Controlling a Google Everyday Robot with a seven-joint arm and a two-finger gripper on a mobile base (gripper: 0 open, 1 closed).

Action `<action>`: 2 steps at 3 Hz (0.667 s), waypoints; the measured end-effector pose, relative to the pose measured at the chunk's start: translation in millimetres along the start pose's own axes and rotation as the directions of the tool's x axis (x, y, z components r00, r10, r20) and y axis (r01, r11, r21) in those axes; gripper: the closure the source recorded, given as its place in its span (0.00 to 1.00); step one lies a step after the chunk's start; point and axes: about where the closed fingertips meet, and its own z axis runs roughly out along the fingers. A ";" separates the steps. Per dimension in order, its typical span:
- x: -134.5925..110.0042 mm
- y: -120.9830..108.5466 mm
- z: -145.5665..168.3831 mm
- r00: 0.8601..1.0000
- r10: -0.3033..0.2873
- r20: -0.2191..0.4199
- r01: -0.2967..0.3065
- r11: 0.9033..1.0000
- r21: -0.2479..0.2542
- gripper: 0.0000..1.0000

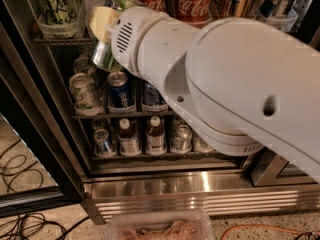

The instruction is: Pick green can from top shelf of fridge

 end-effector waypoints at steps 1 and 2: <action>0.0 0.0 0.0 1.000 0.000 0.000 0.000 1.000 0.000 1.00; 4.6 5.9 -1.9 1.000 0.012 -0.023 -0.013 1.000 -0.021 1.00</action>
Offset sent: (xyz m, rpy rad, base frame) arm -0.0053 -0.0010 -0.0158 0.0288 0.0698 0.0641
